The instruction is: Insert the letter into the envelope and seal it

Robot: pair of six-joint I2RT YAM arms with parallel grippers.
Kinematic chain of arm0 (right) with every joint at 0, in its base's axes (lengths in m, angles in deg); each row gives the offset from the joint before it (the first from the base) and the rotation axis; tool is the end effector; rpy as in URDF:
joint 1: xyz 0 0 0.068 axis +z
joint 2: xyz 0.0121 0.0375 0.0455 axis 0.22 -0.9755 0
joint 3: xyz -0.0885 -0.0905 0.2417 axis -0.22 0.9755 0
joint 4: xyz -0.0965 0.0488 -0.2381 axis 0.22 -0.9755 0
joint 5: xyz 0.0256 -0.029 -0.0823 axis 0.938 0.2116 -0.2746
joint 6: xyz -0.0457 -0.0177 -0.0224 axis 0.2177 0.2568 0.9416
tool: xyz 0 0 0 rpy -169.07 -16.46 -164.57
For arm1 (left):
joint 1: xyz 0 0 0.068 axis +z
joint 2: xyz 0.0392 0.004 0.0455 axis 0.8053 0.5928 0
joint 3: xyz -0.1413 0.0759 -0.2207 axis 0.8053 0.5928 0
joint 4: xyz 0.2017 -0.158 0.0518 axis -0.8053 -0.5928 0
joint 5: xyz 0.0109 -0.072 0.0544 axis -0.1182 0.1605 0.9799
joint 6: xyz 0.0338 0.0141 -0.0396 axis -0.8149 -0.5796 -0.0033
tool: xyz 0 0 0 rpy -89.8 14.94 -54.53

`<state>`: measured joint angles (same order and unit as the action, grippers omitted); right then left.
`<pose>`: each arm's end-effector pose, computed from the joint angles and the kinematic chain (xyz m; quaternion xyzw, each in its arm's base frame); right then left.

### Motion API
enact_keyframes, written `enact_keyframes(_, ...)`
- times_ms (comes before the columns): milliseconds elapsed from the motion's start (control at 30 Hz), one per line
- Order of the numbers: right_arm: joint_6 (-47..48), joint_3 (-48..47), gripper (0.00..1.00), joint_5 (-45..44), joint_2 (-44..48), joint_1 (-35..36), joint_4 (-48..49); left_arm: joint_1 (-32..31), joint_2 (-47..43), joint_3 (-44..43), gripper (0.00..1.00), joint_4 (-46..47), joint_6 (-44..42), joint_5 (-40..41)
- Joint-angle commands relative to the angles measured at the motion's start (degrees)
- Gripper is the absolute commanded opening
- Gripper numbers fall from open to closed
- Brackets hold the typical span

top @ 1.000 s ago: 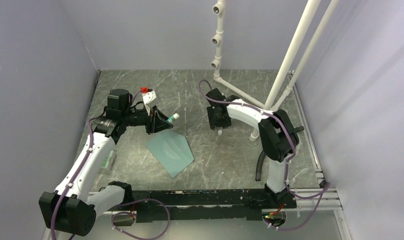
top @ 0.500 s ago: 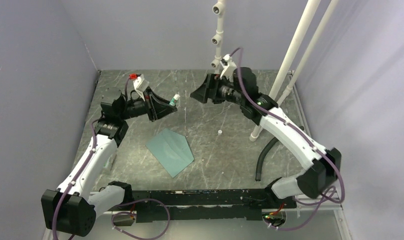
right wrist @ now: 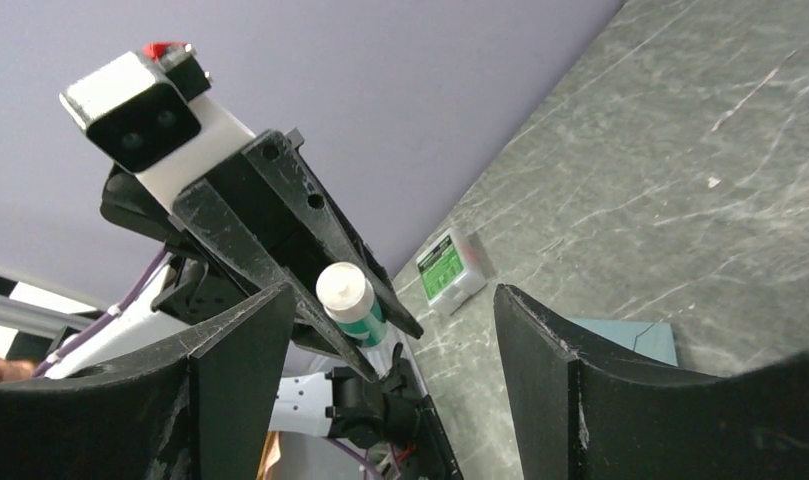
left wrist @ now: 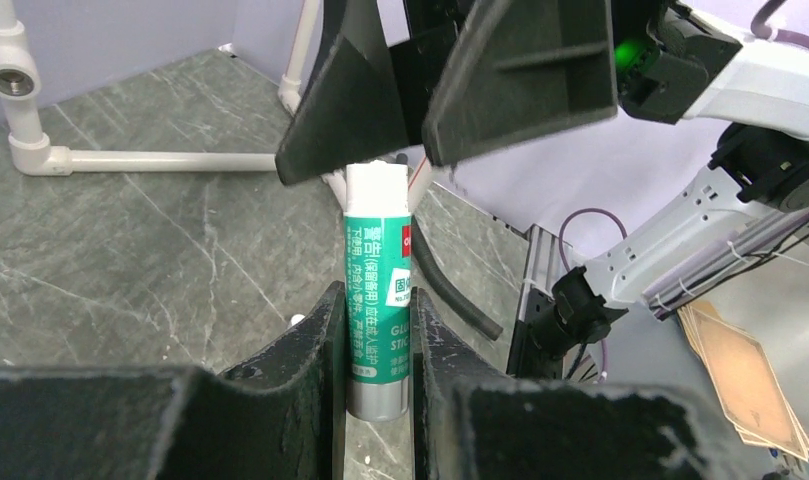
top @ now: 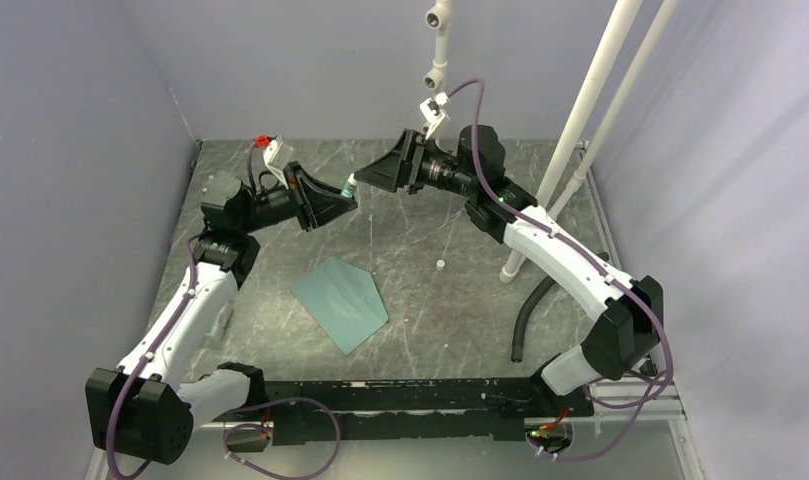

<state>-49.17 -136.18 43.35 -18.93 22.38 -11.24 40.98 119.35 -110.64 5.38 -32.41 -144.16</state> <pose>0.2774 0.2177 0.4116 -0.1244 0.6957 0.5907 0.3894 0.2315 -0.0819 0.3751 0.2518 0.6293 -0.5311 0.5085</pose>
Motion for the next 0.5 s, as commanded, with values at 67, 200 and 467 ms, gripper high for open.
enact_keyframes(67, 0.2, -3.4, 0.70, 1.8, -1.5, 3.1, 3.3, -0.3, -1.9, -0.5, 0.02, 4.0, 3.0, 2.2)
enact_keyframes(200, 0.6, -6.0, 0.64, 0.1, -2.6, 5.2, 0.6, -0.3, -1.9, -1.8, 0.02, 2.7, 3.2, 1.3)
enact_keyframes(467, -0.7, -5.1, 0.29, -5.7, -2.4, 6.0, 1.1, -0.3, -1.9, -1.7, 0.04, 6.4, 5.3, -2.7)
